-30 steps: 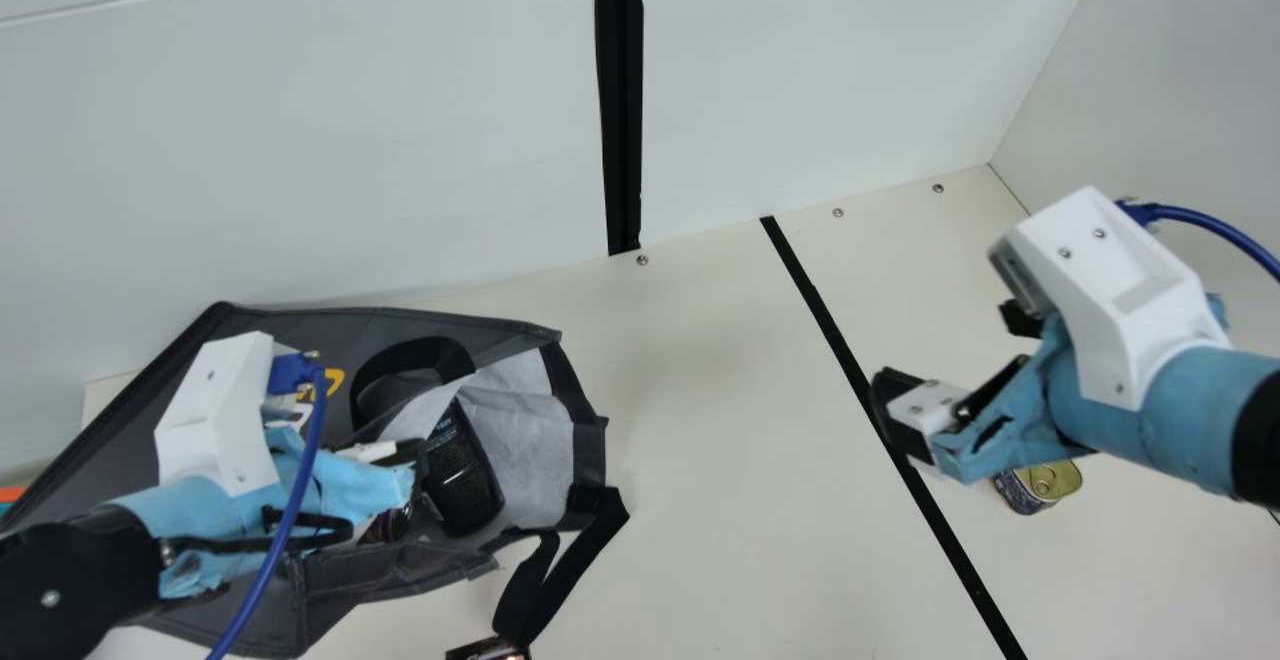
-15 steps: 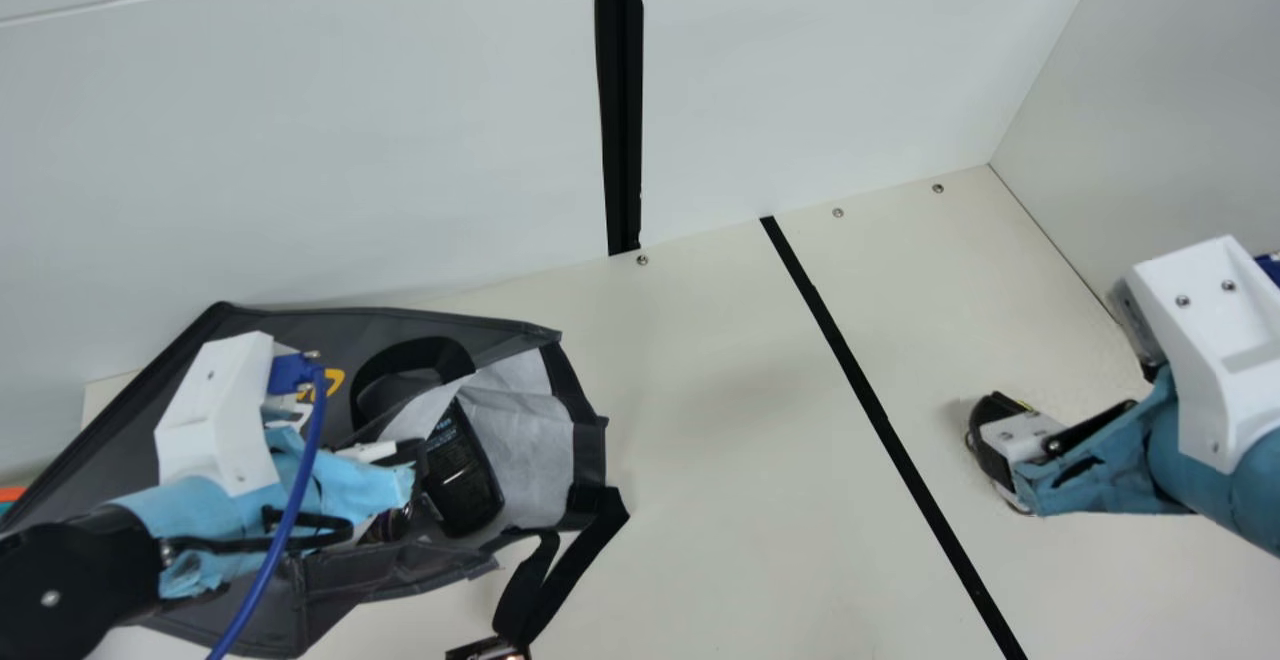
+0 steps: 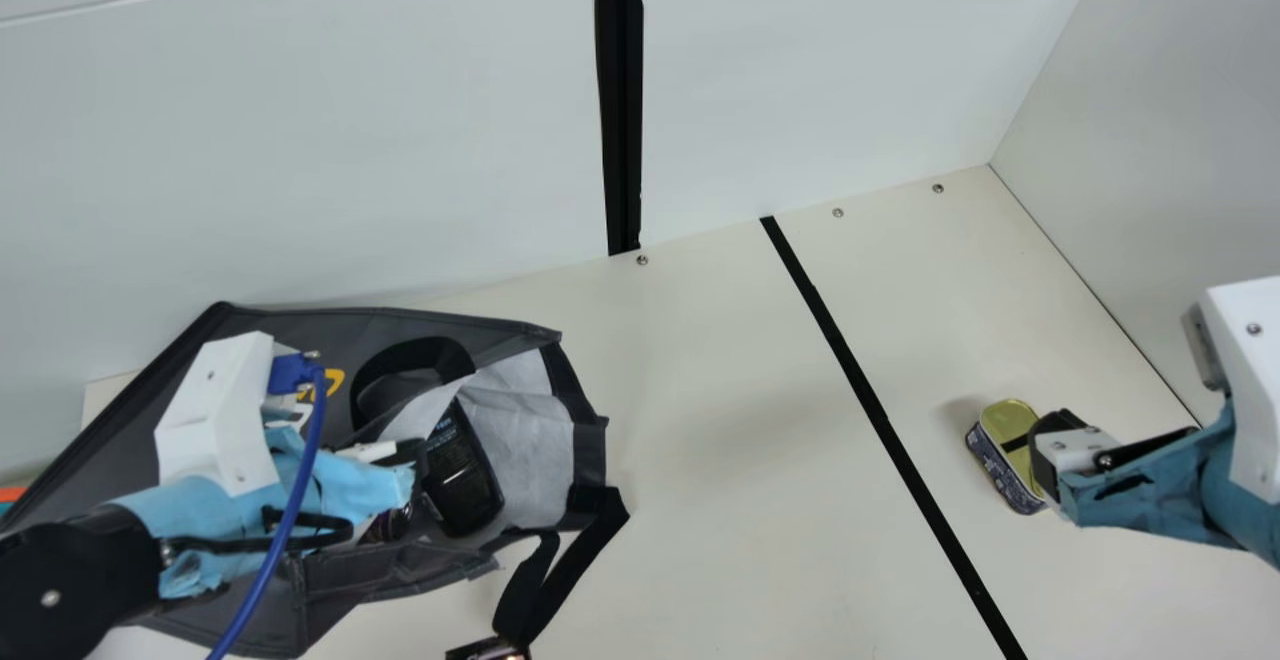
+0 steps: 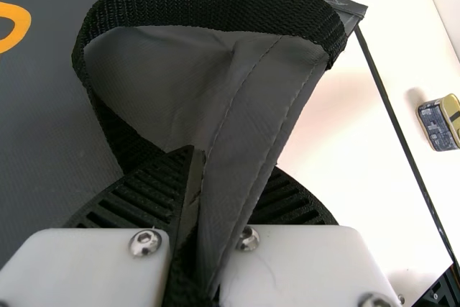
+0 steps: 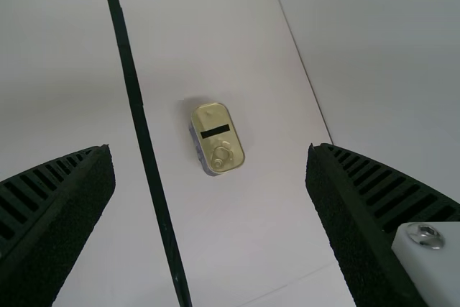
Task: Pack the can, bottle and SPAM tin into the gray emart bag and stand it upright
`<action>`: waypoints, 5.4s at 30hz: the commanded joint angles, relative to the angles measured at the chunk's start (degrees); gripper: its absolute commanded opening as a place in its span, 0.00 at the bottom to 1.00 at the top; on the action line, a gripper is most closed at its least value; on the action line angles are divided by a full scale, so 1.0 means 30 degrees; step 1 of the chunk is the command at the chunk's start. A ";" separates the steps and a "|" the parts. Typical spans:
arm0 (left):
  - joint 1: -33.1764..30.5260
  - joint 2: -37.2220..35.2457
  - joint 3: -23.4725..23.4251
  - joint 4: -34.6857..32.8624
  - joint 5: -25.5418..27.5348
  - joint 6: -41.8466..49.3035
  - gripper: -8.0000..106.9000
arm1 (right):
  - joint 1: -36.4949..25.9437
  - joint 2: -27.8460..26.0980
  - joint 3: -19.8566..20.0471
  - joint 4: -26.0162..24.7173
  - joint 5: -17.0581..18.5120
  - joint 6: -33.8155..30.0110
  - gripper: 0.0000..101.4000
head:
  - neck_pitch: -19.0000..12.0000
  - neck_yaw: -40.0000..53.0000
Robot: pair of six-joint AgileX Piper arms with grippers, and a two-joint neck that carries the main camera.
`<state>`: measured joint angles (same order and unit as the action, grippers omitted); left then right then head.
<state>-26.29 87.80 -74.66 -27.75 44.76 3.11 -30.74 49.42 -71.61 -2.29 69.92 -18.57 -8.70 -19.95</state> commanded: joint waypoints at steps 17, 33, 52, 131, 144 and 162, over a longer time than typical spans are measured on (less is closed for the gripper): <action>0.0000 0.0000 0.0000 0.0000 0.0000 0.0000 0.00 | -0.1729 -0.0469 0.0097 0.0454 -0.0005 0.0161 0.94 | -0.0433 -0.0016; 0.0000 0.0000 0.0000 0.0000 0.0000 0.0000 0.00 | -0.1806 -0.0479 0.0236 0.0596 -0.0005 0.0143 0.94 | -0.0433 -0.0016; 0.0000 0.0000 0.0000 0.0000 0.0000 0.0000 0.00 | -0.3031 0.1446 -0.0425 0.1893 -0.0005 -0.3790 0.94 | -0.0433 -0.0016; 0.0000 0.0000 0.0000 0.0000 0.0000 0.0000 0.00 | -0.5713 1.2556 0.1174 0.4483 -0.2464 -1.3043 0.94 | -0.0433 -0.0016; 0.0000 0.0000 0.0000 0.0000 0.0000 0.0000 0.00 | -0.4943 1.4532 0.1552 0.4008 -0.4434 -1.2374 0.94 | -0.0433 -0.0016; 0.0000 0.0000 0.0000 0.0000 0.0000 0.0000 0.00 | -0.3625 1.6964 0.1668 0.3219 -0.6506 -1.1251 0.80 | -0.0433 -0.0016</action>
<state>-26.29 87.80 -74.66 -27.75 44.76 3.11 -41.71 100.15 -66.64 7.55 50.48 -52.43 -8.70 -19.95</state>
